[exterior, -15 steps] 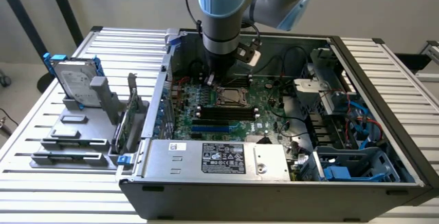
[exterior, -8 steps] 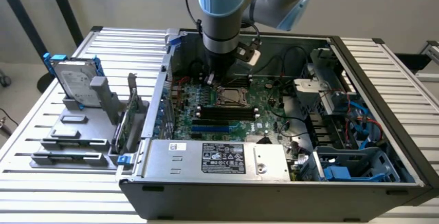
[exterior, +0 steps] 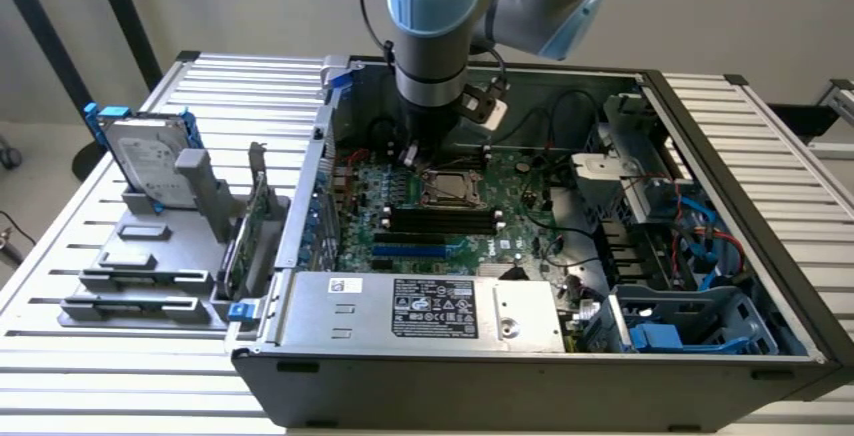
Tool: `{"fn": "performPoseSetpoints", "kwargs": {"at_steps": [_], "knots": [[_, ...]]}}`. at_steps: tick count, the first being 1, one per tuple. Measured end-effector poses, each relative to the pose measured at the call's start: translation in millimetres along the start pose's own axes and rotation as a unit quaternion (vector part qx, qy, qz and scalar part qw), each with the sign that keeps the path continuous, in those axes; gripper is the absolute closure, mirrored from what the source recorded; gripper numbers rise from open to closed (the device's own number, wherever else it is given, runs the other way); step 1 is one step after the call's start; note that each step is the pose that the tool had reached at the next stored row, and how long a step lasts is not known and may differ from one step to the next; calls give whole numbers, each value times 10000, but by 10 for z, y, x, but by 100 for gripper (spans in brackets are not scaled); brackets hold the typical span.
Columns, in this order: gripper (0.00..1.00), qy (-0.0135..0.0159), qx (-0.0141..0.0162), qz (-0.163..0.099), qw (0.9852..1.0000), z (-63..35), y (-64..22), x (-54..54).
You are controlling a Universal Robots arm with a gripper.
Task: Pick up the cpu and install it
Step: 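Install the first cpu locking lever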
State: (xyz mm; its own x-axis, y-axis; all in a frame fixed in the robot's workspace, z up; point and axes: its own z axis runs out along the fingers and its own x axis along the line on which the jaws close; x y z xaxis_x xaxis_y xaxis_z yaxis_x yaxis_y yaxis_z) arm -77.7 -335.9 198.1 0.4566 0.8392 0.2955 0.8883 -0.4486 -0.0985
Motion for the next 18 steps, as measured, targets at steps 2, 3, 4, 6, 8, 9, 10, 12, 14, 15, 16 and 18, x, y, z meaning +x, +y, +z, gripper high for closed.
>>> {"fn": "performPoseSetpoints", "kwargs": {"at_steps": [2,3,4,6,8,9,10,12,14,15,16,18], "knots": [[89,1,-2,5,10000,7,17,7],[89,2,-3,7,10000,9,24,10],[89,2,-3,10,10000,11,31,12],[89,2,-5,16,10000,17,42,17],[89,2,-6,22,10000,21,53,21],[89,2,-7,25,10000,23,58,23],[89,3,-8,29,10000,26,62,25],[89,3,-10,37,10000,30,69,29],[89,3,-11,44,10000,35,80,34],[89,4,-12,47,10000,38,86,37],[89,5,-13,51,10000,40,92,40],[89,5,-14,57,10000,44,105,46]]}}
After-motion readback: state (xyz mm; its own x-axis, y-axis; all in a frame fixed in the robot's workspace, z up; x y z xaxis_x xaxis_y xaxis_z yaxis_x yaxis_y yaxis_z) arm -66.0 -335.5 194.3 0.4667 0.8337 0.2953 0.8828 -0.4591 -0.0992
